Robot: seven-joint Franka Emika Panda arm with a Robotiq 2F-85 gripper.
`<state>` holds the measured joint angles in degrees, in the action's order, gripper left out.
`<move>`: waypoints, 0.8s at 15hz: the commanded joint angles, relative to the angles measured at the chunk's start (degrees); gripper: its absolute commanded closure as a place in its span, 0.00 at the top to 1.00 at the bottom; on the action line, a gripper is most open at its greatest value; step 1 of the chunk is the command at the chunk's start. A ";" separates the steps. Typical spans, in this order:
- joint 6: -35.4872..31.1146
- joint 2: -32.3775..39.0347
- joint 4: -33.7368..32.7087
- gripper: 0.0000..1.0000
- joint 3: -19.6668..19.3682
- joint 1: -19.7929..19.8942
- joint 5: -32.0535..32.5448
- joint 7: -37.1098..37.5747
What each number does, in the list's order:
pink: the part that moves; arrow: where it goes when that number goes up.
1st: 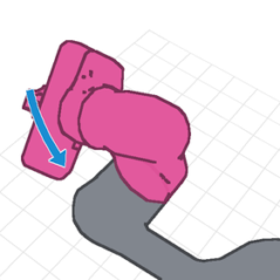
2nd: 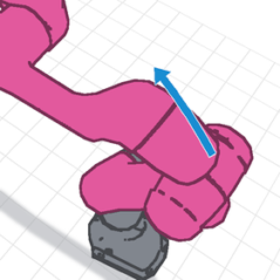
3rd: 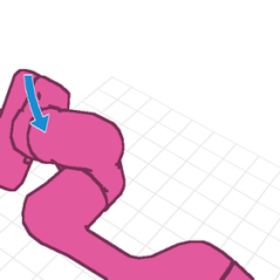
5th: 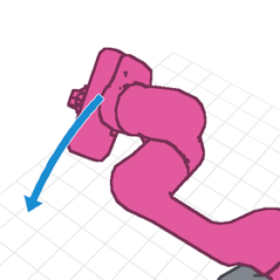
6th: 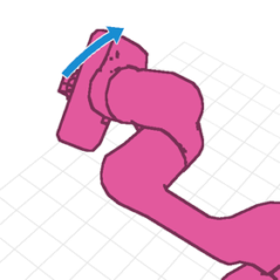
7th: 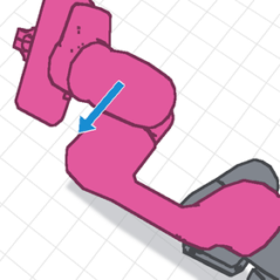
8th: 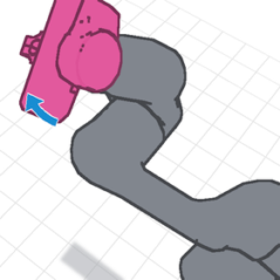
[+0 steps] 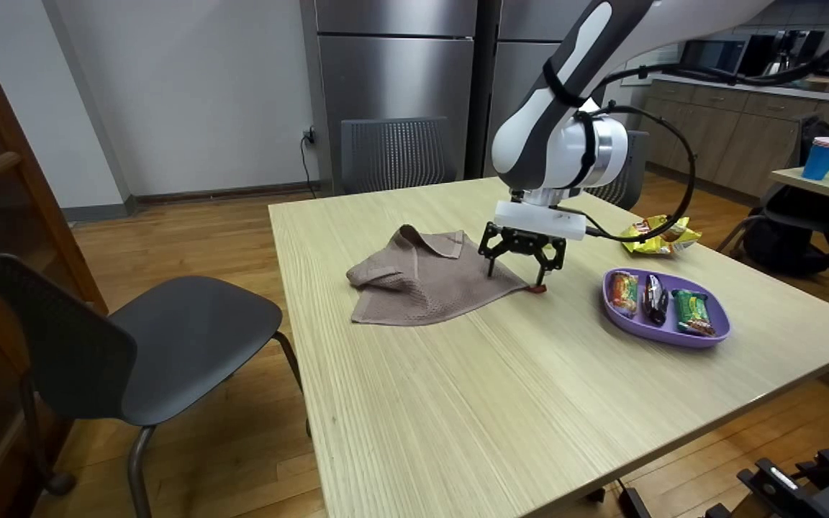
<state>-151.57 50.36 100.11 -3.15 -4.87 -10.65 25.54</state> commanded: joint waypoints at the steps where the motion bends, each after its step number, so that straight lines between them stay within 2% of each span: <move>1: 2.65 0.75 -1.93 0.83 0.82 1.08 -1.08 -1.45; 10: 3.72 0.10 -2.56 0.12 1.18 2.16 -1.38 -1.97; 12: 3.59 -0.40 -2.24 0.00 1.17 2.23 -1.33 -2.17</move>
<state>-149.65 50.34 98.41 -3.13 -3.87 -10.72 25.54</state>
